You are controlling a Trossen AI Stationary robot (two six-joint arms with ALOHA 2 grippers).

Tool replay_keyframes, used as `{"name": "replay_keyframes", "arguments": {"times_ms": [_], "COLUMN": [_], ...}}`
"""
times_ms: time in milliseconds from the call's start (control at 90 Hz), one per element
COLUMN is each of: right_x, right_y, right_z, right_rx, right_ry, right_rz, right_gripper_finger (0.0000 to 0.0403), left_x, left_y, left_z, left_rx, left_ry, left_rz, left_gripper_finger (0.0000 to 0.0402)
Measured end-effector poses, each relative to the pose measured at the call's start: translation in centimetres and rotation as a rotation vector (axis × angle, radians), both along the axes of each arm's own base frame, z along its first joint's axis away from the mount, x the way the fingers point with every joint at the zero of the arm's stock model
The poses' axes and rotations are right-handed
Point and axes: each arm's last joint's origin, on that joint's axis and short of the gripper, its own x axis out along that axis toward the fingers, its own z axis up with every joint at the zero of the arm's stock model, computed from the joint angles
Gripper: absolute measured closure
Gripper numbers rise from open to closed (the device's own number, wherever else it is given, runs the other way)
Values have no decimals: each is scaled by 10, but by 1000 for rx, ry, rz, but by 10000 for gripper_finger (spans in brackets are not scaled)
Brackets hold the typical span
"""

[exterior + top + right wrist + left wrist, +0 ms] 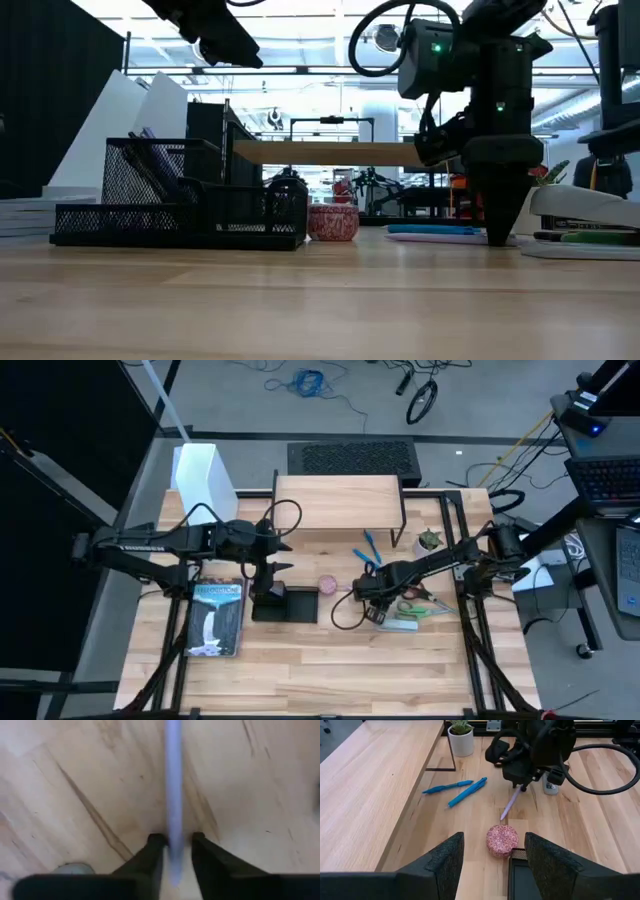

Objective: Stock shelves
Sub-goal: Put the purple pen into the desk organizer

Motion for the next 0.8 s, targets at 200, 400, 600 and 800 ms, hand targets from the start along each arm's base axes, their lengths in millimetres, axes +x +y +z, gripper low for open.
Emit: {"name": "replay_keyframes", "arguments": {"times_ms": [200,400,600,800], "right_x": [3,18,29,36], "right_y": [4,16,26,38], "right_z": [6,40,78,100], "right_rx": [-15,-119,-314,-554], "right_ry": [9,23,-7,-53], "right_rz": [52,185,306,464], "right_gripper_finger": [392,398,401,402], "left_x": [0,0,1,14], "left_y": [0,0,0,-2], "left_z": [0,1,1,-5], "left_rx": [-1,0,-19,-109], "left_ry": [-1,-10,-17,-33], "left_rz": [1,0,-10,-67], "left_gripper_finger": [206,206,206,206]}}
